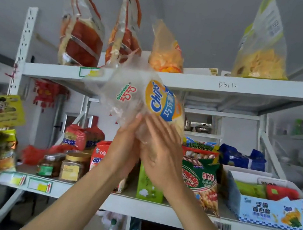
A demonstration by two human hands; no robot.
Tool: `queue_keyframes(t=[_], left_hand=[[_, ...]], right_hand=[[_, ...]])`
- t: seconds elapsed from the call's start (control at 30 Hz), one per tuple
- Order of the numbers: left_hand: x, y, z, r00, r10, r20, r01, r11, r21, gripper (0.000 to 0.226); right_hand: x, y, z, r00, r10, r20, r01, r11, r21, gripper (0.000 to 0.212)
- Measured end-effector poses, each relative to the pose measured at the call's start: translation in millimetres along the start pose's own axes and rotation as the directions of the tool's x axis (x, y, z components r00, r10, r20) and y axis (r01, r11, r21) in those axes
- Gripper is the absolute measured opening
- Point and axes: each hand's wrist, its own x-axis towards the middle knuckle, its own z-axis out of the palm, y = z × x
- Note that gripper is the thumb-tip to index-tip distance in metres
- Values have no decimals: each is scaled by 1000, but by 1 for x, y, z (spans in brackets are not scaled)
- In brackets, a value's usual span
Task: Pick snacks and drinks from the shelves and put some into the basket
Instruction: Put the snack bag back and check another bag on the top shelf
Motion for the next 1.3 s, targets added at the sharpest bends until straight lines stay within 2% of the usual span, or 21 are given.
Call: queue_keyframes(t=[0.07,0.13,0.2,0.27,0.3,0.33,0.4,0.47,0.53,0.6,0.67,0.77,0.87,0.93,1.03,1.07,1.17,1.23,1.3], left_hand=[[1,5,-15,999,-23,-38,23,1000,-18,41],[3,11,-32,996,-64,-68,63,998,-15,50],[4,19,-45,988,-101,-119,101,995,-4,50],[3,26,-56,971,-146,-188,151,988,14,40],[1,28,-61,967,-149,-207,160,986,37,34],[-1,30,-65,967,-141,-214,159,985,68,29],[-5,34,-73,966,-134,-223,165,978,127,23],[-10,39,-82,965,-139,-222,180,967,178,25],[-18,45,-91,958,-154,-241,207,954,218,20],[-25,50,-103,948,-163,-275,233,941,246,21],[-35,53,-117,934,-166,-317,257,927,272,28],[-57,60,-132,917,-113,-383,256,903,345,22],[-88,74,-157,878,-85,-472,282,887,365,25],[-115,86,-177,844,-68,-532,302,880,367,21],[-163,101,-201,801,-65,-595,352,856,380,34],[-179,105,-206,792,-74,-606,369,848,379,32],[-230,114,-214,724,-102,-683,448,822,352,9],[-267,117,-230,655,-101,-749,512,788,342,15],[-304,119,-245,586,-72,-807,573,741,350,5]], right_hand=[[-2,7,1,1000,1,25,-5,986,169,50],[-2,16,-3,994,111,-4,-103,932,347,46],[2,28,-7,975,210,-72,-168,909,383,42],[14,41,-14,945,303,-122,-246,905,348,46],[22,47,-17,913,398,-93,-344,871,351,54],[30,56,-19,865,502,-6,-465,805,369,65],[46,69,-26,731,624,275,-675,604,424,85],[52,84,-25,610,562,558,-790,387,475,85],[50,84,-23,555,431,712,-831,249,497,74],[44,80,-11,563,359,744,-825,200,528,70],[36,66,6,588,316,744,-805,143,576,57],[23,36,30,608,319,727,-781,74,620,48],[8,0,58,623,278,731,-763,8,646,19],[-5,-27,77,627,223,746,-763,-20,647,10],[-26,-66,106,601,139,787,-791,-38,611,8],[-35,-76,118,592,106,799,-801,-29,597,10],[-65,-109,147,532,-42,846,-844,55,534,15],[-87,-133,162,464,-123,877,-873,103,476,22],[-111,-157,176,410,-182,894,-895,110,433,29]])
